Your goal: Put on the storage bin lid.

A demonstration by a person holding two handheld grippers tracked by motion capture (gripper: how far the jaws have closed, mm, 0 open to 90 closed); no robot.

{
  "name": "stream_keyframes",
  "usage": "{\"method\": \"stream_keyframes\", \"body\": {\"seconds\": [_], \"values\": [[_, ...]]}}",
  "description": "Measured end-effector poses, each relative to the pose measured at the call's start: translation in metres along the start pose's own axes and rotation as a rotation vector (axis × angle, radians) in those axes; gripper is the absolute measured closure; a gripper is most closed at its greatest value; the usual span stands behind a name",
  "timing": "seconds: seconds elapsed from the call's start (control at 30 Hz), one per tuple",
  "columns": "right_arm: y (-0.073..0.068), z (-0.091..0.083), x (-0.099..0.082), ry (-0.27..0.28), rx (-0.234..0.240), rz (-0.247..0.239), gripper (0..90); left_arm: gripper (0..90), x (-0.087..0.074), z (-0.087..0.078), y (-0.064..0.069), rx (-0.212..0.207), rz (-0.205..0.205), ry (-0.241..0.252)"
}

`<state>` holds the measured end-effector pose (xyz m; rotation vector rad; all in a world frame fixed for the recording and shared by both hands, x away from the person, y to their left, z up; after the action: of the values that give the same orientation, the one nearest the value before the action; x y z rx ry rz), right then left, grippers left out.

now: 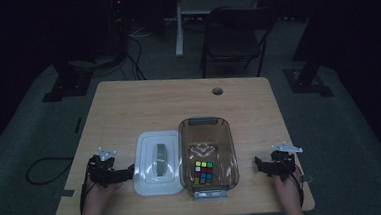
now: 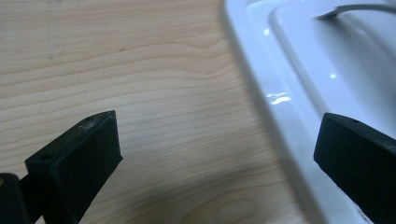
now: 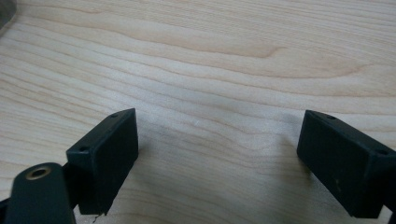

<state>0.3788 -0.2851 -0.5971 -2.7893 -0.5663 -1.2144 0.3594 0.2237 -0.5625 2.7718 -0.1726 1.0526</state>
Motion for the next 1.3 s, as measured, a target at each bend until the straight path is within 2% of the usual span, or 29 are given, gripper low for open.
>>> {"method": "stream_keyframes", "body": {"seconds": [0.57, 0.63, 0.73, 0.77, 0.93, 1.07, 1.13, 1.3], "values": [[0.000, 0.000, 0.000, 0.000, 0.000, 0.000, 12.5, 1.4, 0.007, -0.002, 0.037, -0.069, 0.071, 0.010], [0.000, 0.000, 0.000, 0.000, 0.000, 0.000, 12.5, 1.4, 0.009, -0.001, 0.045, -0.089, 0.092, 0.012], [0.000, 0.000, 0.000, 0.000, 0.000, 0.000, 12.5, 1.4, 0.011, -0.001, 0.050, -0.103, 0.099, 0.024], [0.000, 0.000, 0.000, 0.000, 0.000, 0.000, 12.5, 1.4, 0.012, 0.000, 0.055, -0.120, 0.103, 0.023], [0.000, 0.000, 0.000, 0.000, 0.000, 0.000, 12.5, 1.4, 0.013, 0.001, 0.062, -0.136, 0.112, 0.024], [0.000, 0.000, 0.000, 0.000, 0.000, 0.000, 12.5, 1.4, 0.014, 0.002, 0.073, -0.175, 0.126, 0.024], [0.000, 0.000, 0.000, 0.000, 0.000, 0.000, 12.5, 1.5, 0.014, 0.003, 0.081, -0.187, 0.144, 0.022], [0.000, 0.000, 0.000, 0.000, 0.000, 0.000, 12.5, 1.5, 0.015, 0.006, 0.090, -0.200, 0.156, 0.020]]}}
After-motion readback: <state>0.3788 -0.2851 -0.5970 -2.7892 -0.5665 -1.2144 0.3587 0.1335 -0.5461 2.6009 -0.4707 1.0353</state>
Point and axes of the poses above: each handheld gripper's, and its own axes: z roughly forward along the jaws, x roughly out of its top, y roughly to its right, the point moved 10 cm from there along z, roughly forward along the jaws, and after that the axes turned 9 degrees about -z, right-handed, at the moved point
